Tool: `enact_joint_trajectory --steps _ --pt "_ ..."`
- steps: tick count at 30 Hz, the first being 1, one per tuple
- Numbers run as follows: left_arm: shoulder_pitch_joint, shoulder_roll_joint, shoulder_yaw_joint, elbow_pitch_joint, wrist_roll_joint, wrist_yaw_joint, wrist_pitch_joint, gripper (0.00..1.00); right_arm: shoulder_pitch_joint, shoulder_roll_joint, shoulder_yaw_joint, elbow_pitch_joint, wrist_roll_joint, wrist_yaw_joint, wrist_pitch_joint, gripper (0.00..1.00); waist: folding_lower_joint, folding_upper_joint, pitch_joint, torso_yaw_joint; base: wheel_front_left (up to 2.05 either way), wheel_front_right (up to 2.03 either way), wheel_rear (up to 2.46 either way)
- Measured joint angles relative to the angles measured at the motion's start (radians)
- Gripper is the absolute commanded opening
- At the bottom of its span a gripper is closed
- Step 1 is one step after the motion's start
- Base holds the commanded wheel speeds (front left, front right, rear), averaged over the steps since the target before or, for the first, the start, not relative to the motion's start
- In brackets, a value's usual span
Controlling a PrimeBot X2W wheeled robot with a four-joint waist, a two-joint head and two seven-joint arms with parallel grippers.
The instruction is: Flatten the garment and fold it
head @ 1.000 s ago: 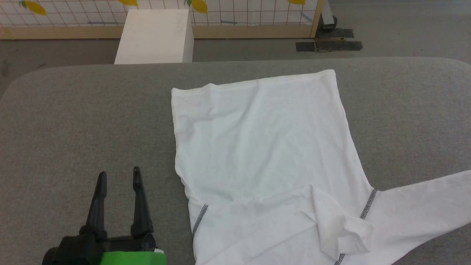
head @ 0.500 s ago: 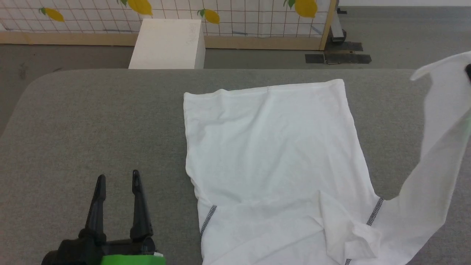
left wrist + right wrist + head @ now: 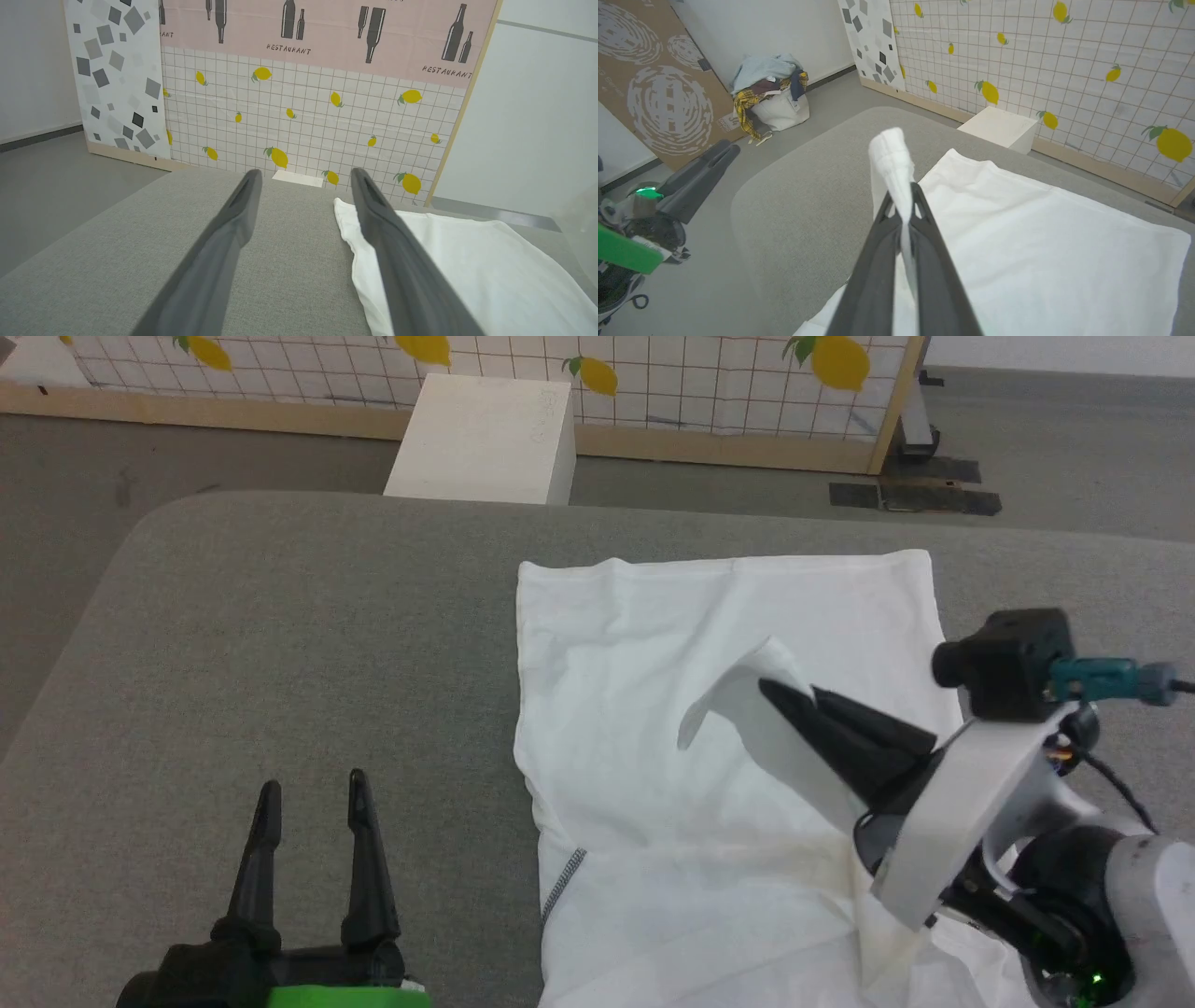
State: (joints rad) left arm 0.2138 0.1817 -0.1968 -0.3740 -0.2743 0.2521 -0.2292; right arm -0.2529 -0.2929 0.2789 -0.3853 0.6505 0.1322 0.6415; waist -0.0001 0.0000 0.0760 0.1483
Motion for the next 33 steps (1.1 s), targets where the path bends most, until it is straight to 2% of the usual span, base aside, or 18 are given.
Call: enact_joint_trajectory --steps 6,13,17,18,19,20,21,24,27,33 --pt "-0.002 -0.008 -0.015 0.008 0.0 0.0 -0.001 1.0 0.008 -0.011 0.143 0.135 -0.009 0.0 -0.055 0.0 0.0 0.0 0.021 0.023 0.0 0.0 0.0" --pt "-0.01 -0.02 -0.028 0.04 0.0 -0.002 -0.002 1.0 0.001 -0.01 0.332 0.379 -0.026 0.0 -0.154 0.0 0.0 0.0 0.028 0.037 0.0 0.0 0.0" --pt "-0.011 -0.021 -0.035 0.053 -0.004 -0.005 -0.002 1.0 -0.021 0.02 0.41 0.528 -0.034 0.0 -0.237 0.0 0.0 0.0 0.018 0.042 0.0 0.0 0.0" --pt "-0.012 -0.021 -0.035 0.055 -0.006 -0.005 -0.002 1.0 -0.027 0.033 0.42 0.559 -0.034 0.0 -0.257 0.13 0.0 0.0 0.016 0.043 0.0 0.0 0.0" --pt "-0.012 -0.021 -0.035 0.058 -0.008 -0.005 -0.002 1.0 -0.037 0.046 0.439 0.591 -0.04 0.0 -0.281 0.33 0.0 0.0 0.014 0.044 0.0 0.0 0.0" --pt "-0.013 -0.02 -0.035 0.061 -0.009 -0.006 -0.002 1.0 -0.049 0.058 0.455 0.621 -0.049 0.0 -0.308 0.46 0.0 0.0 0.011 0.045 0.0 0.0 0.0" --pt "-0.013 -0.02 -0.035 0.063 -0.009 -0.006 -0.002 1.0 -0.057 0.076 0.458 0.653 -0.048 0.0 -0.333 1.0 0.0 0.0 0.008 0.045 0.0 0.0 0.0" --pt "-0.013 -0.02 -0.036 0.068 -0.011 -0.006 -0.002 1.0 -0.076 0.106 0.467 0.714 -0.048 0.0 -0.394 1.0 0.0001 0.0 -0.001 0.046 0.0 0.0 0.0" --pt "-0.013 -0.015 -0.037 0.067 -0.011 -0.006 -0.001 1.0 -0.1 0.115 0.448 0.724 -0.026 0.0 -0.433 1.0 0.0001 0.0 -0.011 0.044 0.0 0.0 0.0" --pt "-0.012 0.002 -0.035 0.038 -0.01 -0.006 0.006 1.0 -0.13 0.04 0.309 0.614 0.003 0.0 -0.467 1.0 0.0 0.0 -0.016 0.02 0.0 0.0 0.0"
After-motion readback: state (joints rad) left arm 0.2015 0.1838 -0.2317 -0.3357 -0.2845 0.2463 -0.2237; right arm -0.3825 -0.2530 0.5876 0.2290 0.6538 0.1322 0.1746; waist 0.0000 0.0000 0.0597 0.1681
